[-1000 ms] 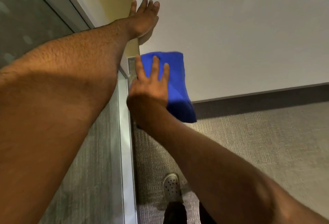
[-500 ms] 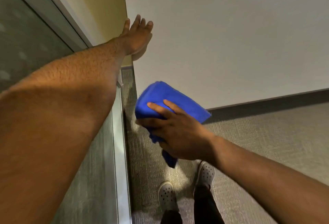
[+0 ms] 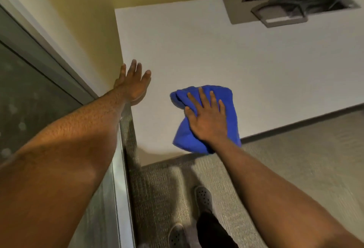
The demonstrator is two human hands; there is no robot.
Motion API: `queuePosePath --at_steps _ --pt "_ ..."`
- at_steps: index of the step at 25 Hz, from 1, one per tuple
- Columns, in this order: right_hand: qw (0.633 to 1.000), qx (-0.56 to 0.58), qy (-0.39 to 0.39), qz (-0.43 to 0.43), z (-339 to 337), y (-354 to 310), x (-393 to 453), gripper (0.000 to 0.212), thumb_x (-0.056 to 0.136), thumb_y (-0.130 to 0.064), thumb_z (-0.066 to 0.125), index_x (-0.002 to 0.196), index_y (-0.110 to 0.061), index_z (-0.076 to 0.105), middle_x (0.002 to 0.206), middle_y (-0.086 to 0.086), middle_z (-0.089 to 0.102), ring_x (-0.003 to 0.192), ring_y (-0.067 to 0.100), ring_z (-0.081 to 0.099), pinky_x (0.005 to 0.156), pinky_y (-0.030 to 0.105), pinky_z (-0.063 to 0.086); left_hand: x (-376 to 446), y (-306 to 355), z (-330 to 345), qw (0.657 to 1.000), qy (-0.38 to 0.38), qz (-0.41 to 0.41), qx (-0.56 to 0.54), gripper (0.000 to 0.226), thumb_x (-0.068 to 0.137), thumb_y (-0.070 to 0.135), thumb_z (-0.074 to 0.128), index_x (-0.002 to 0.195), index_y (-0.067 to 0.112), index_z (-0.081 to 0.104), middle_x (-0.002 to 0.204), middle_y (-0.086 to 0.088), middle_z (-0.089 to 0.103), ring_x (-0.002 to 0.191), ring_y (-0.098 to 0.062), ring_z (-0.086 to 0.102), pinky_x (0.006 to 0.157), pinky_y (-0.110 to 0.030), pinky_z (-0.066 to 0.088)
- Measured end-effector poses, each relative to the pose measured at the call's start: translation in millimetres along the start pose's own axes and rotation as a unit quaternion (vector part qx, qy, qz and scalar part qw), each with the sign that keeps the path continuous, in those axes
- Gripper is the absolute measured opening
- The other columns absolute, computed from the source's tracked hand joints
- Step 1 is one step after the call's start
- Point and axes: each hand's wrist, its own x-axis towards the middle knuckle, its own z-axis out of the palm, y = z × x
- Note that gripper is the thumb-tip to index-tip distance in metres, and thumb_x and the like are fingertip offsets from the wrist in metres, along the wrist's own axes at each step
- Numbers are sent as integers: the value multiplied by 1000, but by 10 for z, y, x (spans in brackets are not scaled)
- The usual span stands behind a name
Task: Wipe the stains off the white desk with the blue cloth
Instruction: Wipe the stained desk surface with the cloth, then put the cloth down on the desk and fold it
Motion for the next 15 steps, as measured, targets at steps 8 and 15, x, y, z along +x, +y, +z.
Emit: queuePosePath --at_steps 8,15 --pt "998 -64 -4 -24 93 -450 751 85 76 -86 -1 149 -44 10 163 -3 3 148 33 -7 112 62 -14 -95 -18 78 992 67 -12 -108 76 86 67 3 150 27 10 162 4 0 149 -21 -7 118 -57 2" --pt "990 137 9 -38 -479 -194 995 60 93 -53 41 147 -30 32 157 0 29 146 25 22 117 46 18 -224 287 -367 978 39 -119 -167 72 90 64 14 136 19 46 152 -8 38 139 -30 34 112 -46 29"
